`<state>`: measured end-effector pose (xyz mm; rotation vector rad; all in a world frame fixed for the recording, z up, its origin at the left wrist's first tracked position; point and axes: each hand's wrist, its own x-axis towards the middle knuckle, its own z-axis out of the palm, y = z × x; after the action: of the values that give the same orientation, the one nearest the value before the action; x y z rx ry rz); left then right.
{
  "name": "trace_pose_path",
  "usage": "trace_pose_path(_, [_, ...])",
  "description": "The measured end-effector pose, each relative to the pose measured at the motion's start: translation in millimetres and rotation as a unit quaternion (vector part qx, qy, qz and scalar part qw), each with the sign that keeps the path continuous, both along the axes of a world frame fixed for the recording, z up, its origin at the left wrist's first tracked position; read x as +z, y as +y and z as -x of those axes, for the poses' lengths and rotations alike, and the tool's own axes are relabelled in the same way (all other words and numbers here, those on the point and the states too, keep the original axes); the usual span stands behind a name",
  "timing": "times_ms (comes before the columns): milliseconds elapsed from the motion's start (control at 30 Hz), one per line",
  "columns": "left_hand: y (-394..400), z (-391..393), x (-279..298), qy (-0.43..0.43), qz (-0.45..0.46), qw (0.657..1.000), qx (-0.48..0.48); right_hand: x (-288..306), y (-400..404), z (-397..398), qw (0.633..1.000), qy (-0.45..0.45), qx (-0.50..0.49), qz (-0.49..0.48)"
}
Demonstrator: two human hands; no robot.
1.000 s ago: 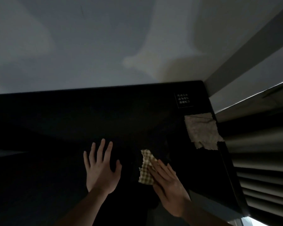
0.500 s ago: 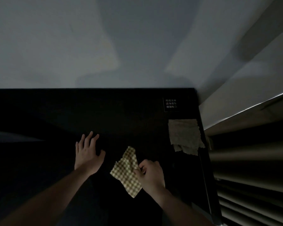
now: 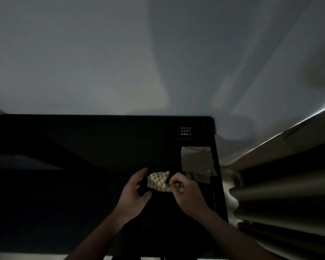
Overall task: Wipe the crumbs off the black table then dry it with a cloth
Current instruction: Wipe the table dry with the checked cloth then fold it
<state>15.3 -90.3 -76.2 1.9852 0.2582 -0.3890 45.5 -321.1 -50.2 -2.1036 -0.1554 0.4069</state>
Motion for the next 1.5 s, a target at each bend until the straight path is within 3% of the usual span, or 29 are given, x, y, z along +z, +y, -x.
trace_pose_path(167, [-18,3,11,-0.078,-0.065,0.993,-0.057,-12,-20,19,0.995,-0.063,0.049,0.053])
trace_pose_path(267, [-16,15,-9,-0.008,-0.145,0.981,-0.126,-48,-32,41,0.988,-0.008,0.077,0.134])
trace_pose_path(400, [-17,40,-37,0.084,-0.188,0.958,-0.198,-77,-44,70,0.974,0.077,0.079,0.197])
trace_pose_path(633, [-32,54,-44,0.090,-0.197,0.938,-0.272,-83,-39,76,0.983,0.098,0.019,0.156])
trace_pose_path(767, [-42,59,-51,0.102,-0.182,0.949,-0.235,-79,-34,71,0.983,0.157,-0.049,0.082])
trace_pose_path(900, [-44,58,-55,0.121,-0.168,0.954,-0.217,-78,-34,68,0.973,0.191,-0.008,0.131])
trace_pose_path(1000, [-45,54,-55,0.128,-0.190,0.943,-0.243,-79,-36,70,0.976,0.166,-0.011,0.138])
trace_pose_path(1233, [-44,35,-47,0.075,-0.200,0.951,-0.224,-75,-45,65,0.972,0.154,-0.160,0.076])
trace_pose_path(1367, [-48,14,-52,0.059,-0.219,0.957,-0.180,-76,-42,52,0.959,0.154,-0.211,0.108])
trace_pose_path(1500, [-61,-3,-52,0.115,-0.220,0.962,-0.116,-89,-38,47,0.954,0.131,-0.205,0.175])
